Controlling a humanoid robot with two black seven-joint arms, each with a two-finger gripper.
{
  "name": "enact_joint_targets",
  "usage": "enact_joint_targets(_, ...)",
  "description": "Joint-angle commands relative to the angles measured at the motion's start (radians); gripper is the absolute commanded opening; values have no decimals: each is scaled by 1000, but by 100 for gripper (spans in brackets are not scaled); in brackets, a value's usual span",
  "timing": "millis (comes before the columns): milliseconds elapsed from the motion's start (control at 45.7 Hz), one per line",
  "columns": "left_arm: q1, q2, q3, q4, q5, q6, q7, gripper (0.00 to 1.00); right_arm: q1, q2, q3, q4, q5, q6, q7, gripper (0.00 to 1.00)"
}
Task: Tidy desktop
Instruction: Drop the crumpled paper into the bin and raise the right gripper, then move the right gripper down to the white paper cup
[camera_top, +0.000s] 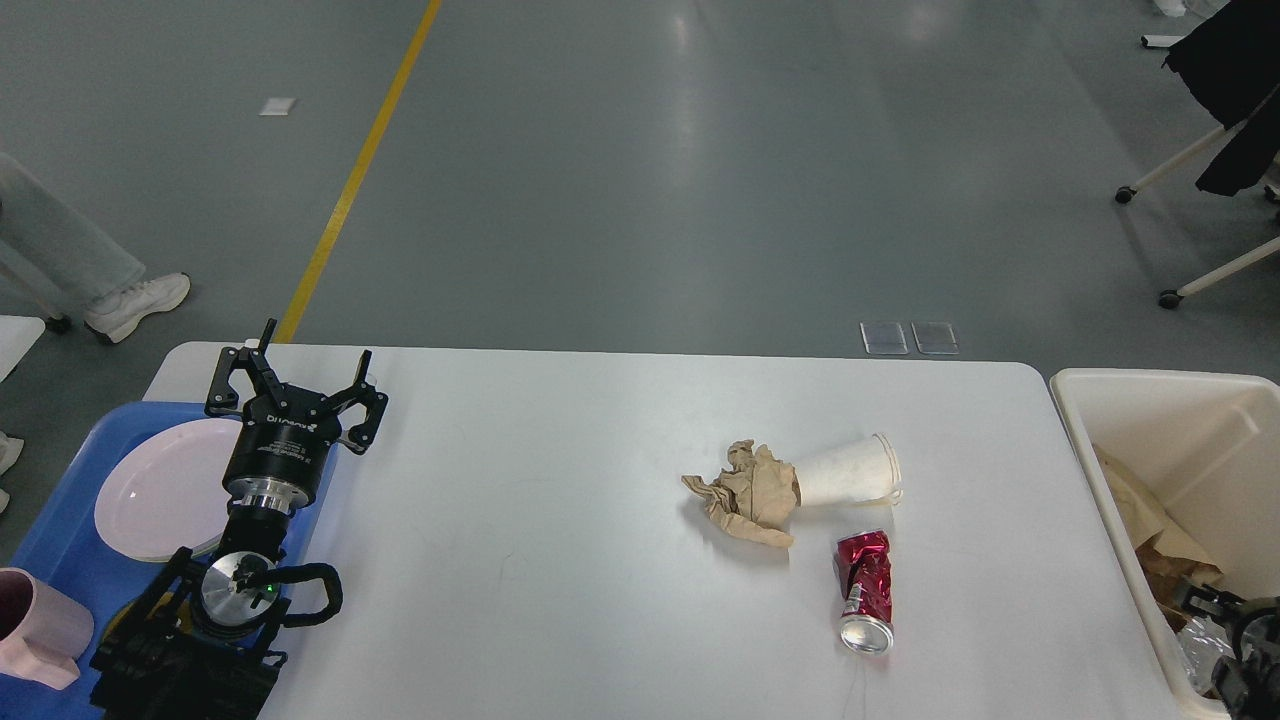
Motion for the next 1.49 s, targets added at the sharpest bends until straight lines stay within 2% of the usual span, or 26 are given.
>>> enact_joint_targets(0, 0, 0, 0, 0, 0, 0, 0, 96, 70, -25, -8, 71, -10, 9, 0, 100)
enact_joint_targets(110, 0, 0, 0, 0, 0, 0, 0, 96, 211, -138, -28, 264, -32, 44, -17, 100)
enact_joint_targets(241, 0, 0, 0, 0, 0, 0, 0, 96, 487, -233, -124, 603, -133, 70, -82, 100)
enact_joint_targets(263, 0, 0, 0, 0, 0, 0, 0, 97, 603, -250, -188, 728, -157, 78, -100, 100)
enact_joint_targets(416, 0, 0, 0, 0, 0, 0, 0, 97, 1015, -217, -442, 1069, -162, 146, -118, 100)
enact_joint_targets(526, 0, -2, 0, 0, 0, 0, 0, 96, 1245, -94, -549, 1180, -161, 306, -120, 100)
enact_joint_targets(679, 0, -2, 0, 0, 0, 0, 0, 96, 1492, 41, -552, 1212, -152, 687, -118, 100)
enact_joint_targets(745, 0, -2, 0, 0, 0, 0, 0, 96, 1581, 60, -548, 1264, -150, 752, -118, 100)
enact_joint_targets(920, 0, 0, 0, 0, 0, 0, -1, 96, 1825, 110, -505, 1528, -103, 747, -114, 100)
enact_joint_targets(1030, 0, 0, 0, 0, 0, 0, -1, 96, 1916, 144, -476, 1663, 14, 675, -112, 100)
enact_joint_targets(1183, 0, 0, 0, 0, 0, 0, 0, 96, 1907, 189, -460, 1697, 51, 539, -112, 100)
enact_joint_targets(1468, 0, 0, 0, 0, 0, 0, 0, 96, 1894, 181, -459, 1696, 49, 543, -112, 100)
